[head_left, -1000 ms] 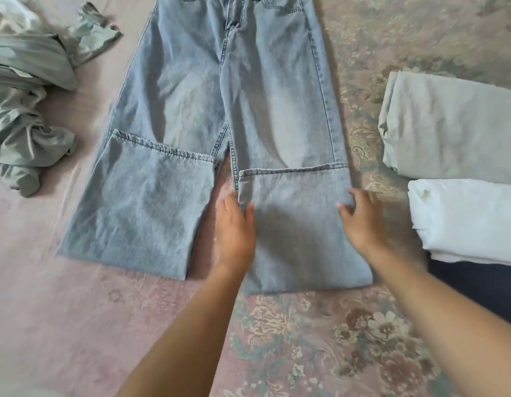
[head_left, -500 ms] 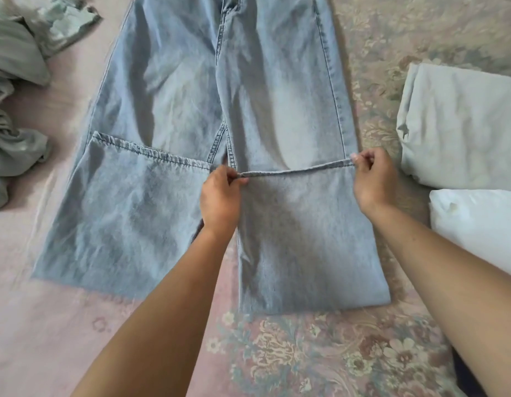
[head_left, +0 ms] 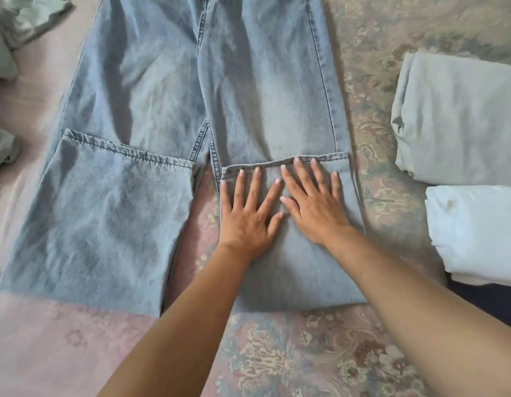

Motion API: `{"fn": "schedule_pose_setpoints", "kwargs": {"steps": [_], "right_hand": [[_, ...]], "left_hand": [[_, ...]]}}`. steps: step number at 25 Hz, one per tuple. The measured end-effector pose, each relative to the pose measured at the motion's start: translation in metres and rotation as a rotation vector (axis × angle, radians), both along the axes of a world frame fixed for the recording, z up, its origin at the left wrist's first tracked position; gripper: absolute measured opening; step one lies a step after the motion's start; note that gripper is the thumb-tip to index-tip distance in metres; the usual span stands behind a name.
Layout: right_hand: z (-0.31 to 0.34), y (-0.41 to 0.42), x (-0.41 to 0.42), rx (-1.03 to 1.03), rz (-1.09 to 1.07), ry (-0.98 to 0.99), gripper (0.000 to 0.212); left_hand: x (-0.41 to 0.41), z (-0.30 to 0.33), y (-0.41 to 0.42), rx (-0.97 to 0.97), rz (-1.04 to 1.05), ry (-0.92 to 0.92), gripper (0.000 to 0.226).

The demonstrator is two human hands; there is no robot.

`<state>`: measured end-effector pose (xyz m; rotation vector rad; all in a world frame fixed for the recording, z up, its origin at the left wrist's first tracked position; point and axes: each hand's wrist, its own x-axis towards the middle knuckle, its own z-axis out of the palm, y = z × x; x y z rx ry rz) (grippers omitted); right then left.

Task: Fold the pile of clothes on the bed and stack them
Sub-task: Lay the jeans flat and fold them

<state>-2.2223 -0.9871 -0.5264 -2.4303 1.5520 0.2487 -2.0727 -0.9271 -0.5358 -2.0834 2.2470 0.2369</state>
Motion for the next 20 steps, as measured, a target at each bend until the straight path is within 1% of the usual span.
{"fn": "schedule_pose_setpoints", "kwargs": {"steps": [2,4,5,7,8,9,12,14,15,16,17,18,20], "right_hand": [[0.001,-0.009,0.001,0.115,-0.036,0.043,0.061],[0.008,-0.014,0.007,0.152,-0.051,0.071,0.059],[0.016,-0.015,0.011,0.179,-0.068,0.066,0.057],[0.027,-0.016,0.015,0.215,-0.111,0.071,0.054],[0.029,-0.015,0.014,0.229,-0.132,0.105,0.055],[0.029,-0.013,0.012,0.244,-0.157,0.141,0.057],[0.021,-0.014,0.005,0.295,-0.212,0.201,0.066],[0.028,-0.022,0.008,0.354,-0.213,0.259,0.069],[0.037,-0.023,0.012,0.355,-0.211,0.304,0.070],[0.043,-0.021,0.019,0.316,-0.193,0.345,0.071],[0.046,-0.013,0.030,0.234,-0.145,0.355,0.073],[0.049,0.003,0.045,0.117,-0.067,0.311,0.073],[0.049,0.049,0.089,-0.113,0.069,0.063,0.070]], "left_hand": [[-0.001,0.003,-0.009,0.177,0.017,-0.021,0.065],[-0.001,0.013,-0.016,0.242,0.010,-0.015,0.062],[0.004,0.016,-0.019,0.242,-0.010,0.004,0.061],[0.015,0.021,-0.021,0.113,-0.040,0.020,0.062],[0.021,0.020,-0.020,0.058,-0.035,0.007,0.064],[0.027,0.017,-0.019,0.060,-0.035,-0.012,0.066],[0.031,0.005,-0.018,0.255,0.011,-0.002,0.064],[0.031,0.013,-0.026,0.324,-0.009,0.019,0.063],[0.034,0.016,-0.027,0.337,-0.032,0.070,0.063],[0.038,0.020,-0.026,0.298,-0.058,0.132,0.062],[0.046,0.024,-0.020,0.190,-0.096,0.173,0.060],[0.059,0.030,-0.010,0.055,-0.127,0.193,0.059],[0.106,0.039,0.022,-0.091,-0.171,0.144,0.057]]}}
